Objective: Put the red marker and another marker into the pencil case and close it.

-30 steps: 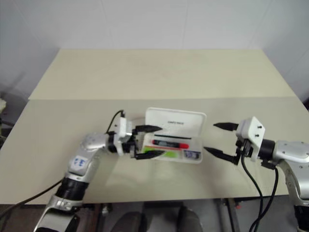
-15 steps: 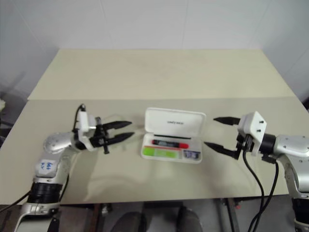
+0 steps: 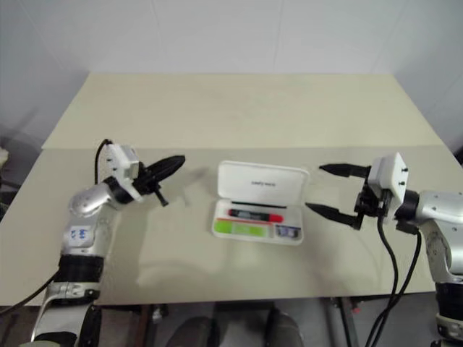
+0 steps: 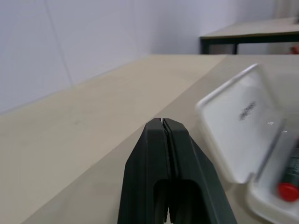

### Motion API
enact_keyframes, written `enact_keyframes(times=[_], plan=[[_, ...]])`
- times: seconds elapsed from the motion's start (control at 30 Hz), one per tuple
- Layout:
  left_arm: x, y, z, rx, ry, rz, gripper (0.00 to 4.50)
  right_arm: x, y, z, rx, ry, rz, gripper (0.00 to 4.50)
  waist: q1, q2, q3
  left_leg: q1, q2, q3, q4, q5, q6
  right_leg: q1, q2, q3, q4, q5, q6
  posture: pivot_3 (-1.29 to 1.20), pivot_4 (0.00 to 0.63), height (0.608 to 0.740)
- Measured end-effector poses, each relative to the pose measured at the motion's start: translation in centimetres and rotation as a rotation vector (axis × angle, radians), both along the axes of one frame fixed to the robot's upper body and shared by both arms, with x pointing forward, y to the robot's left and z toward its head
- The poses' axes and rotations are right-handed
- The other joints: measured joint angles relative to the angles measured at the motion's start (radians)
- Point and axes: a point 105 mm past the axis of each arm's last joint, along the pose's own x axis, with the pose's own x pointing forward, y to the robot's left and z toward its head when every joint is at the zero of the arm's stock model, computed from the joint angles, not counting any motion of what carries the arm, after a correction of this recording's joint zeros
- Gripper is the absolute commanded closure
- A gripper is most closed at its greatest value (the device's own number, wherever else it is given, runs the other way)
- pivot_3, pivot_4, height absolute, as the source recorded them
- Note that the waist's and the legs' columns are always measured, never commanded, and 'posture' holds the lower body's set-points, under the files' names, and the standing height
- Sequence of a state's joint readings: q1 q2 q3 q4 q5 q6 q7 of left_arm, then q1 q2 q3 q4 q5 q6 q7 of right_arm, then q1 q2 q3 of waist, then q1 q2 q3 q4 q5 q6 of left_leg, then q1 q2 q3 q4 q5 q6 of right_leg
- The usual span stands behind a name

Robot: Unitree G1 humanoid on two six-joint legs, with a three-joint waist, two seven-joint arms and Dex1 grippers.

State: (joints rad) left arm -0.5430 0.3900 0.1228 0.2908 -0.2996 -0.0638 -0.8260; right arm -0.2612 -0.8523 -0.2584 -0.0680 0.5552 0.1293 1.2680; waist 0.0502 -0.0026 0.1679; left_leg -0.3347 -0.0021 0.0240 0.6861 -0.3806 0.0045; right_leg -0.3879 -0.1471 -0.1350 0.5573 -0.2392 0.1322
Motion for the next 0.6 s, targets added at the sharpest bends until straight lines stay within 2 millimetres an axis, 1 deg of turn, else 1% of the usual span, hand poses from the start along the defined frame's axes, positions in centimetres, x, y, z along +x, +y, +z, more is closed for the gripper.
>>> enact_keyframes(times=[0.13, 0.27, 0.37, 0.43, 0.6], plan=[[1.3, -1.8, -1.0, -0.001, 0.051, 0.000, 4.45, -0.6, 0.2, 0.0, -0.020, -0.016, 0.059, 0.00, -0.001, 0.000, 0.000, 0.000, 0.000, 0.000, 0.000, 0.000, 0.000, 0.000, 0.000, 0.000, 0.000, 0.000, 0.000, 0.00, 0.150, 0.740], [2.2, -3.7, -1.4, -0.019, 0.097, -0.026, 4.45, -0.5, 0.0, -0.2, -0.020, -0.009, 0.054, 0.00, -0.002, 0.000, 0.000, 0.000, 0.000, 0.001, 0.000, 0.000, 0.000, 0.000, 0.000, 0.000, 0.000, 0.000, 0.000, 0.00, 0.150, 0.740], [2.0, -5.5, -1.3, -0.015, 0.103, -0.090, 4.45, -0.4, 0.0, -0.4, -0.024, -0.008, 0.049, 0.00, -0.002, 0.000, 0.000, 0.000, 0.000, 0.001, 0.000, 0.000, 0.000, 0.000, 0.000, 0.000, 0.000, 0.000, 0.000, 0.00, 0.150, 0.740], [1.8, -6.2, -1.2, -0.005, 0.104, -0.133, 4.45, -0.4, 0.0, -0.4, -0.021, -0.009, 0.045, 0.00, -0.003, 0.000, 0.000, 0.000, 0.000, 0.001, 0.000, 0.000, 0.000, 0.000, 0.000, 0.000, 0.000, 0.000, 0.000, 0.00, 0.150, 0.740], [0.8, -6.9, -1.3, 0.058, 0.103, -0.234, 4.45, -0.2, 0.3, 0.0, -0.009, -0.034, 0.040, 0.00, -0.006, 0.000, 0.000, 0.000, 0.000, 0.001, 0.000, 0.000, 0.000, -0.001, 0.000, 0.000, 0.000, 0.000, 0.000, 0.00, 0.150, 0.740]])
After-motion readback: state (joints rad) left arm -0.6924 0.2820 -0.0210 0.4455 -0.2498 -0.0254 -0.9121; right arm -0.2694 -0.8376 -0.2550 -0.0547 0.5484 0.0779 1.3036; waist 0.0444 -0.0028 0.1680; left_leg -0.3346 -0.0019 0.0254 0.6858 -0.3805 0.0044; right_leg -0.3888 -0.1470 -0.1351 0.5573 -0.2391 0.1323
